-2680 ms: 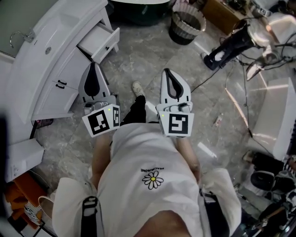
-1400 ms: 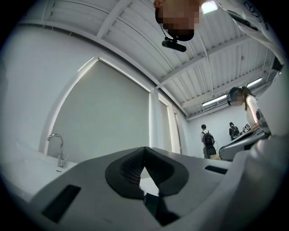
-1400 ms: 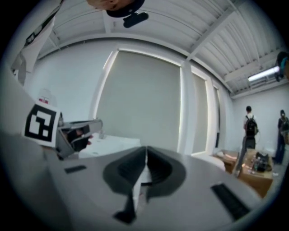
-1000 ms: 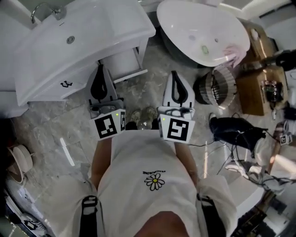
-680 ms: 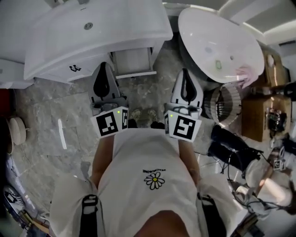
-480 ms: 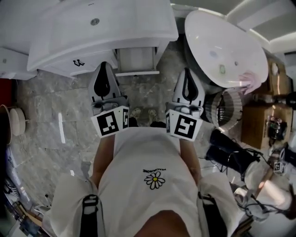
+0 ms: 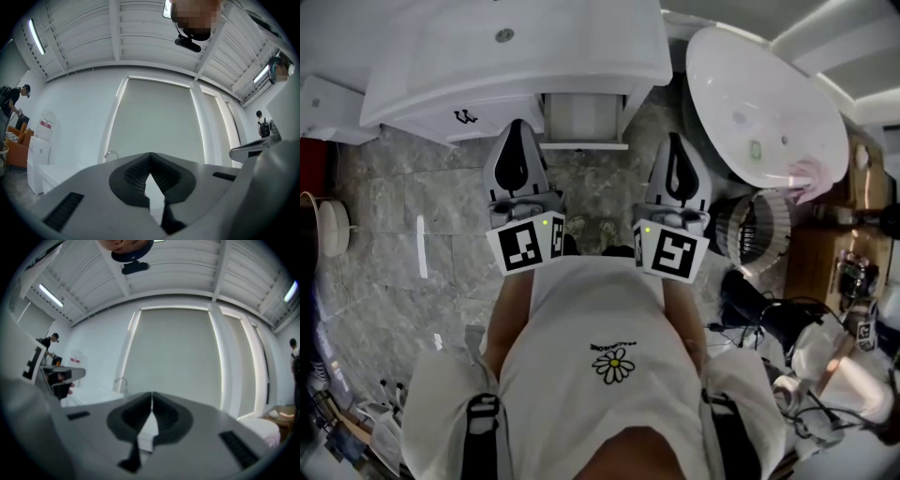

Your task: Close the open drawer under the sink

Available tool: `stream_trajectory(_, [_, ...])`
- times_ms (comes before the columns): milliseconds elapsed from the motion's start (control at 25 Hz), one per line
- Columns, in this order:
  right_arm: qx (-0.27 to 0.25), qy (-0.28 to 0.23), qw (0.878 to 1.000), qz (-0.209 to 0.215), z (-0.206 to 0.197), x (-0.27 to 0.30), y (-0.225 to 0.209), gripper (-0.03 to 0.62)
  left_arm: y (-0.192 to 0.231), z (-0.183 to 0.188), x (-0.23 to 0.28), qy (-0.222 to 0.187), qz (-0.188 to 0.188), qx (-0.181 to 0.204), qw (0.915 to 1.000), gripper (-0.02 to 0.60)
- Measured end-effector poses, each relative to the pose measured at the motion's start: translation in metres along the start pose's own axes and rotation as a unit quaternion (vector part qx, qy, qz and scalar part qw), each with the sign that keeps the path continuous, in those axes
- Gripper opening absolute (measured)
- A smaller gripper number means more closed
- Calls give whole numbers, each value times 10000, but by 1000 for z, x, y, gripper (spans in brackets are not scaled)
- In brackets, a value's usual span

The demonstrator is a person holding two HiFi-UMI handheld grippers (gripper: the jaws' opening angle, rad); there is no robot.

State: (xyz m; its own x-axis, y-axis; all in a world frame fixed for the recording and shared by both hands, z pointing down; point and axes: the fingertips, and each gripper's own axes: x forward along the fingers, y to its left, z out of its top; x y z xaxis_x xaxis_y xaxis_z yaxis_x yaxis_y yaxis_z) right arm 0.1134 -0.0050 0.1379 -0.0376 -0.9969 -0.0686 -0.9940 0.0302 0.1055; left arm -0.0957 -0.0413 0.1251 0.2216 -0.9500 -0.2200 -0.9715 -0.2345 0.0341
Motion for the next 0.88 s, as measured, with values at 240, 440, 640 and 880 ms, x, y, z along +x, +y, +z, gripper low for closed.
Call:
stream_trajectory(240, [211, 141, 9991, 354, -25, 26, 19, 30, 2, -32, 23, 164, -189, -34, 9997, 20])
stream_trajectory(440, [124, 343, 9963, 777, -78, 55, 28, 29, 2, -98, 43, 418, -173, -81, 9989, 20])
stream_trajectory(640, [-156, 327, 9956, 866, -138, 83, 33, 29, -3, -163, 54, 529, -178, 59, 9984, 20])
stream_trajectory(880, [129, 501, 9951, 843, -214, 87, 55, 29, -2, -243, 33, 836, -147, 76, 9964, 20])
